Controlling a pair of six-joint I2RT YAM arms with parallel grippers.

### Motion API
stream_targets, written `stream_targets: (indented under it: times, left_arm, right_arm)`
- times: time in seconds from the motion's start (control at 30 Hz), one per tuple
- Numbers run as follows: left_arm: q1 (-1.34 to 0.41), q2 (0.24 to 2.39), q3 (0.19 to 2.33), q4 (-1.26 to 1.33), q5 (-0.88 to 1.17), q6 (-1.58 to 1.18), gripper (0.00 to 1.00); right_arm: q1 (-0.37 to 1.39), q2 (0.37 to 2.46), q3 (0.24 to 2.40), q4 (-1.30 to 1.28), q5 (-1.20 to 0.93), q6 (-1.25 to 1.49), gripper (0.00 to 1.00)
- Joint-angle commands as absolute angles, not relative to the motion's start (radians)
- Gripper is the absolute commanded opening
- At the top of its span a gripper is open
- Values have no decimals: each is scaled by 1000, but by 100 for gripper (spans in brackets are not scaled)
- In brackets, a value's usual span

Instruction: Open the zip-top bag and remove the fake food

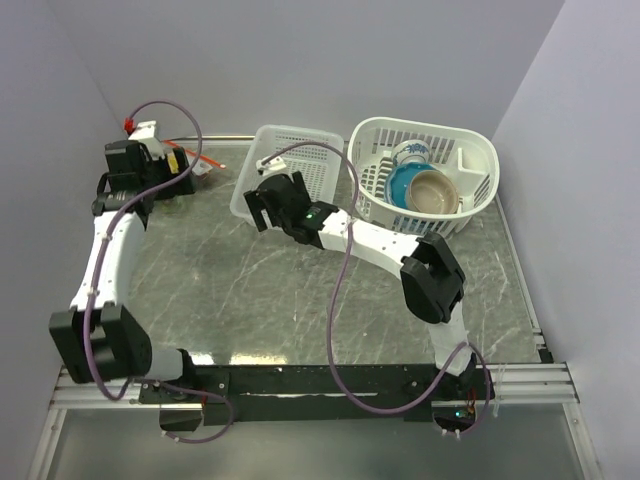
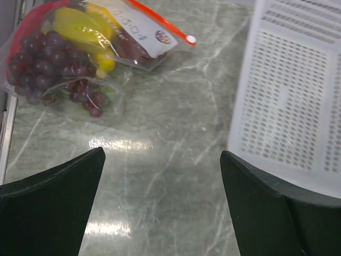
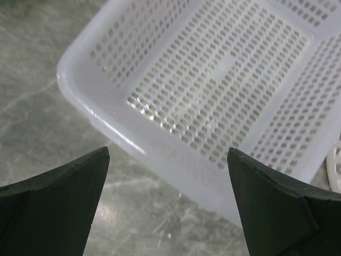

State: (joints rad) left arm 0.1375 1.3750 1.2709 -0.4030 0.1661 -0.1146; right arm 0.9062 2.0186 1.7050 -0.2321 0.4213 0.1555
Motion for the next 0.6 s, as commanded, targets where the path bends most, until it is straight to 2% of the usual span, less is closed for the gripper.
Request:
stream_targets:
  times: [0.0, 0.23, 0.43, 0.57]
  left_arm:
    - [153, 1515, 1369, -293, 112, -117, 97]
    - [161, 1809, 1594, -305, 95, -126, 97]
    - [155, 1965, 1706, -241, 137, -146, 97]
    - [123, 2065, 1827, -230, 84, -117, 97]
  right_arm:
    - [858, 2065, 1738, -107, 365, 109, 100]
    - [816, 2115, 1755, -92, 149, 115, 100]
    - [796, 2144, 1749, -106, 20, 133, 100]
    - [793, 2157, 1738, -126, -53, 195, 100]
